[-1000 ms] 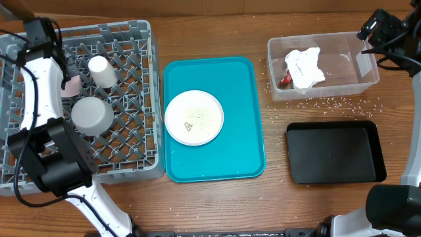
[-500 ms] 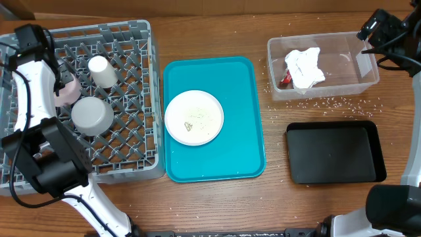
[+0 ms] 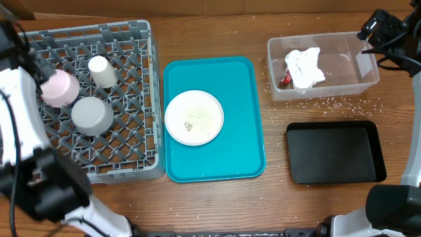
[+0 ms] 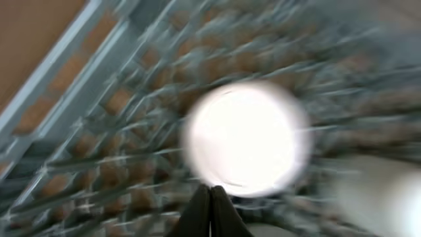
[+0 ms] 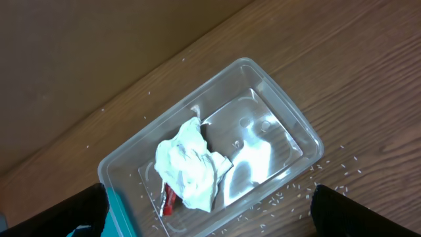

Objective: Sort waste into correct bins and load items into the dishwasher

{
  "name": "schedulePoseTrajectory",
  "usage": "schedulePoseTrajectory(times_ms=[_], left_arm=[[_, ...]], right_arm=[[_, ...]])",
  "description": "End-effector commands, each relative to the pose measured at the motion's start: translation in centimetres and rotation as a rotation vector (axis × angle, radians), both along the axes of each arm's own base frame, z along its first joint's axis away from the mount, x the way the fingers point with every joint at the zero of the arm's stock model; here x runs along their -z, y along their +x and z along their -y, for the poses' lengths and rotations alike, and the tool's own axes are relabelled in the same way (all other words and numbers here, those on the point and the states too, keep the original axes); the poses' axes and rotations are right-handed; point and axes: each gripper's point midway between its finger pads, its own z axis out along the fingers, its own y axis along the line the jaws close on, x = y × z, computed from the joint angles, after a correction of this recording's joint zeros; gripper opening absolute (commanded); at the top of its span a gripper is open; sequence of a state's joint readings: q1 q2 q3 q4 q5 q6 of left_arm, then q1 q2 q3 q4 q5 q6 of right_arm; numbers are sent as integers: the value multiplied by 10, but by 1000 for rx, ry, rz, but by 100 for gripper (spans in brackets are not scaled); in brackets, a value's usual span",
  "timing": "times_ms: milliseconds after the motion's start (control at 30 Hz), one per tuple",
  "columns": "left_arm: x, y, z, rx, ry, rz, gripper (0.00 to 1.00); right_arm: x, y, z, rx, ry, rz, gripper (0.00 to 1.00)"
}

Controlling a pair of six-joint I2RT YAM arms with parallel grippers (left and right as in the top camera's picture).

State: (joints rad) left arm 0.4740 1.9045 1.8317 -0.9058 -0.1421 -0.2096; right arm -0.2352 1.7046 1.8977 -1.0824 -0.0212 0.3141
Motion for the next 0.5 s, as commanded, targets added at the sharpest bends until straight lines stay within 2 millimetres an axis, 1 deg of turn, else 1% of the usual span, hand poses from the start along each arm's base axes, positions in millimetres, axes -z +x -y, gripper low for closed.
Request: schedulePoseTrajectory(times_ms=[0, 33, 67, 133, 167, 233, 333, 367, 400, 467], left_arm=[[-98, 22, 80, 283, -203, 348, 43], [-112, 22, 99, 354, -255, 397, 93], [-121, 22, 113, 405, -293, 429, 100], [-134, 20, 136, 484, -352, 470, 100], [-137, 19, 144, 512, -378, 478, 100], [-136, 17, 156, 541, -425, 469, 100], [-126, 11, 175, 581, -479, 421, 100], [-124, 10, 185, 631, -482, 410, 98], [-122, 7, 197, 696, -479, 396, 93], [-117, 2, 224, 796, -483, 356, 86]], right_arm=[[-13, 0, 1, 7, -9, 35, 100], [-13, 0, 1, 7, -9, 35, 100], [-13, 0, 1, 7, -9, 35, 100], [-13, 0, 1, 7, -9, 35, 100], [-13, 0, 1, 7, -9, 34, 100], [-13, 0, 1, 7, -9, 35, 100], [-13, 0, 1, 7, -9, 35, 100], [-13, 0, 1, 7, -9, 35, 100], [-13, 0, 1, 7, -9, 35, 100], [-13, 0, 1, 7, -9, 35, 100]])
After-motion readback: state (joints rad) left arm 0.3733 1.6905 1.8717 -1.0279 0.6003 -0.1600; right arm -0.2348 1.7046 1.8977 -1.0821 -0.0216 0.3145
